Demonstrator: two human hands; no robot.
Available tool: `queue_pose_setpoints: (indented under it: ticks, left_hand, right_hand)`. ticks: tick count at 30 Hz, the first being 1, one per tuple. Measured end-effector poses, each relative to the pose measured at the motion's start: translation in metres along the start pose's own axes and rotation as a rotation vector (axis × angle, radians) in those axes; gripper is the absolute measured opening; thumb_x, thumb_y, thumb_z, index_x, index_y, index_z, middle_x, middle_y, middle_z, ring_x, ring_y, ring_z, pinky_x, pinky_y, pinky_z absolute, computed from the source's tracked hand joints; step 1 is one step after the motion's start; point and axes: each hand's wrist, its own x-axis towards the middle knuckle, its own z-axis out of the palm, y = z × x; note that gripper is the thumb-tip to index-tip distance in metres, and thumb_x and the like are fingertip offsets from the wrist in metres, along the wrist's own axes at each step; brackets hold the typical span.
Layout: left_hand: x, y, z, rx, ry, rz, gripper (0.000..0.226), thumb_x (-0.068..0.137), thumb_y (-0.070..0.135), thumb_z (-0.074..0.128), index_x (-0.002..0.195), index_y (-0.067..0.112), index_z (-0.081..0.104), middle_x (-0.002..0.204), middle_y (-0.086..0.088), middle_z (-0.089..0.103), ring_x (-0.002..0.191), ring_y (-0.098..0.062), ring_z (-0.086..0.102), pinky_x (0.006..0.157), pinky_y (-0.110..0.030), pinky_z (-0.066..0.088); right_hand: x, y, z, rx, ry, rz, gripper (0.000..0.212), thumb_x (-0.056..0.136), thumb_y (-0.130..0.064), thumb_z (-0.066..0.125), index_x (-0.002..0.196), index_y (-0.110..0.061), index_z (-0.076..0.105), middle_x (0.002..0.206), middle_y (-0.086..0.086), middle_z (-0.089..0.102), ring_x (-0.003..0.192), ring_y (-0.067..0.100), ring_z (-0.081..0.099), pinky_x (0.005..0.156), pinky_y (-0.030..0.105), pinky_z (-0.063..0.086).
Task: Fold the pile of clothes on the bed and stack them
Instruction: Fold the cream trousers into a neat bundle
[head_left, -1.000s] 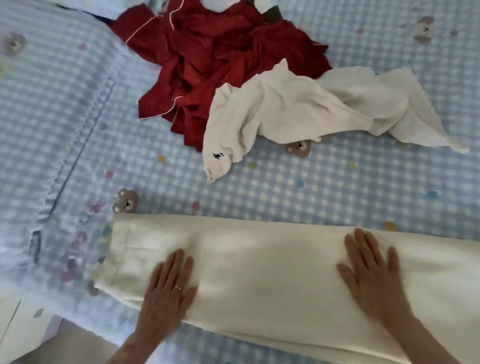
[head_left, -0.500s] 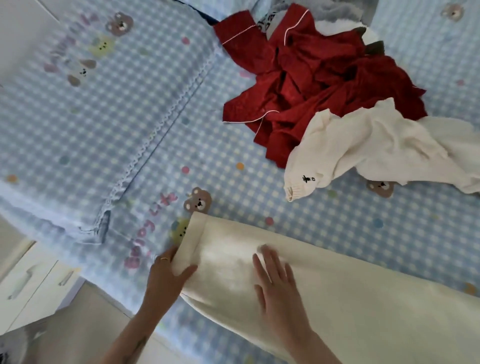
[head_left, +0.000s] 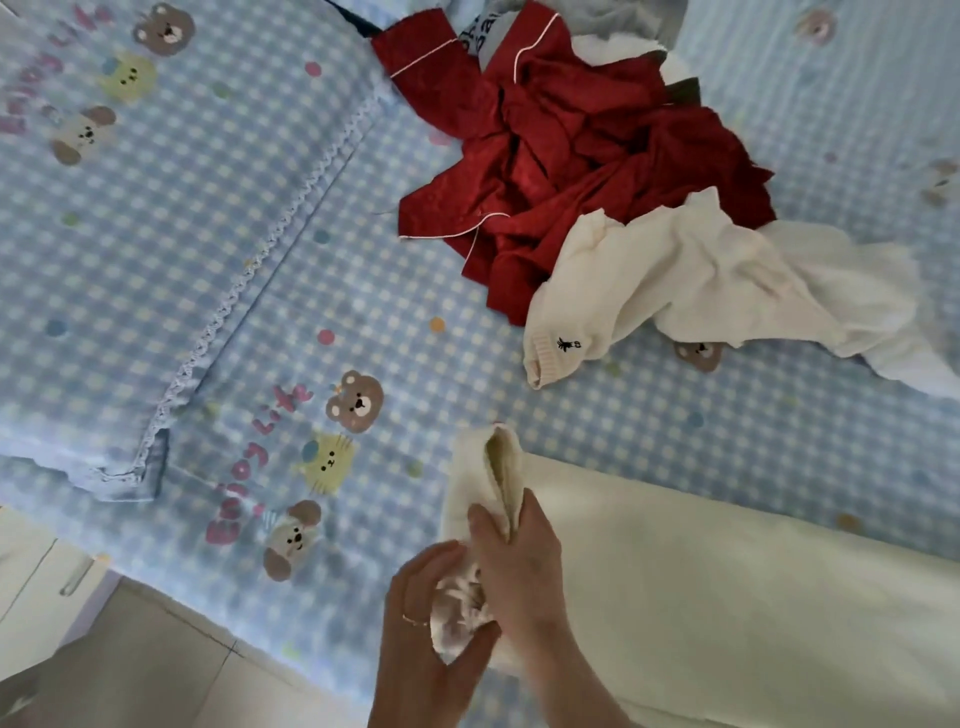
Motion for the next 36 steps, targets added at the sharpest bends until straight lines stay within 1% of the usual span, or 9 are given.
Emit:
queue_pose_setpoints:
  ticks: [3,7,11,14,16,19,24,31,36]
  left_hand:
    - [-0.014,-0.017,0.033,0.18,0.102,0.054,0.07,0.064,0.049,0.063,0.126,0.018,0.049,0.13,0.002,0.055,0.113,-0.013,0.051,0.093,-0.024,0.042]
    - [-0.025,-0.04,0.06,0.485,-0.231,0.088,0.074,0.067,0.022,0.046,0.138,0.037,0.029,0.143,-0.01,0.041,0.128,-0.025,0.043,0.101,-0.029,0.038]
    - [-0.024,-0.039,0.084,0.57,-0.351,0.398,0.063,0.065,0.011,0.04,0.127,0.022,0.046,0.139,-0.006,0.039,0.132,-0.023,0.035,0.105,-0.027,0.028]
    - [-0.019,-0.044,0.092,0.649,-0.374,0.563,0.064,0.064,0.008,0.038,0.127,0.018,0.043,0.157,-0.002,0.008,0.146,-0.016,0.003,0.109,-0.03,0.018]
    - [-0.016,-0.049,0.094,0.699,-0.405,0.592,0.067,0.063,0.005,0.036,0.129,0.016,0.042,0.159,0.0,-0.007,0.146,-0.016,-0.002,0.11,-0.03,0.017]
    - [-0.015,-0.051,0.097,0.781,-0.464,0.638,0.064,0.067,0.001,0.034,0.13,0.013,0.041,0.159,-0.001,-0.001,0.146,-0.016,-0.001,0.11,-0.03,0.017]
    - [-0.022,-0.034,0.102,0.839,-0.634,0.592,0.077,0.057,0.023,0.044,0.134,0.012,0.048,0.145,-0.016,0.04,0.138,-0.024,0.035,0.11,-0.027,0.021]
    - [0.041,0.01,0.156,0.946,-0.457,0.565,0.058,0.094,0.034,0.031,0.148,0.016,0.023,0.157,-0.01,0.012,0.145,-0.026,0.01,0.117,-0.043,0.011]
    - [0.059,-0.002,0.177,1.116,-0.531,0.59,0.064,0.092,0.043,0.029,0.148,0.013,0.02,0.156,-0.013,0.009,0.146,-0.029,0.009,0.117,-0.047,0.005]
  right_hand:
    - [0.001,0.022,-0.058,0.159,-0.046,0.047,0.008,0.088,-0.017,0.063,0.096,-0.017,0.063,0.082,0.004,0.072,0.064,0.01,0.066,0.056,0.023,0.05]
    - [0.004,0.073,-0.155,0.3,-0.035,0.154,0.024,0.083,-0.021,0.067,0.106,-0.013,0.066,0.093,0.006,0.075,0.084,0.023,0.072,0.072,0.04,0.059]
    - [0.018,0.137,-0.216,0.336,0.066,0.292,0.028,0.087,-0.01,0.061,0.114,-0.005,0.062,0.101,0.012,0.073,0.09,0.027,0.069,0.077,0.042,0.058]
    - [0.031,0.173,-0.219,0.116,0.055,0.351,0.033,0.088,-0.017,0.065,0.116,-0.002,0.055,0.103,0.011,0.068,0.085,0.019,0.064,0.066,0.026,0.053]
    - [0.036,0.185,-0.212,-0.096,0.084,0.327,0.042,0.084,-0.023,0.07,0.118,-0.006,0.05,0.114,0.012,0.063,0.095,0.024,0.061,0.079,0.034,0.052]
    - [0.037,0.187,-0.205,-0.154,0.212,0.199,0.052,0.087,-0.026,0.065,0.13,-0.007,0.044,0.127,0.01,0.057,0.115,0.029,0.056,0.095,0.032,0.042]
    - [0.043,0.192,-0.214,-0.137,0.204,0.138,0.032,0.091,-0.023,0.06,0.116,-0.008,0.046,0.105,-0.001,0.056,0.095,0.021,0.057,0.076,0.023,0.036]
    - [0.031,0.224,-0.206,-0.23,0.244,0.059,0.051,0.093,-0.026,0.057,0.136,-0.005,0.041,0.132,0.011,0.055,0.118,0.028,0.055,0.098,0.034,0.043]
    - [0.03,0.217,-0.203,-0.582,0.493,-0.027,0.066,0.089,-0.034,0.056,0.146,-0.013,0.03,0.134,0.009,0.047,0.111,0.03,0.053,0.085,0.044,0.047]
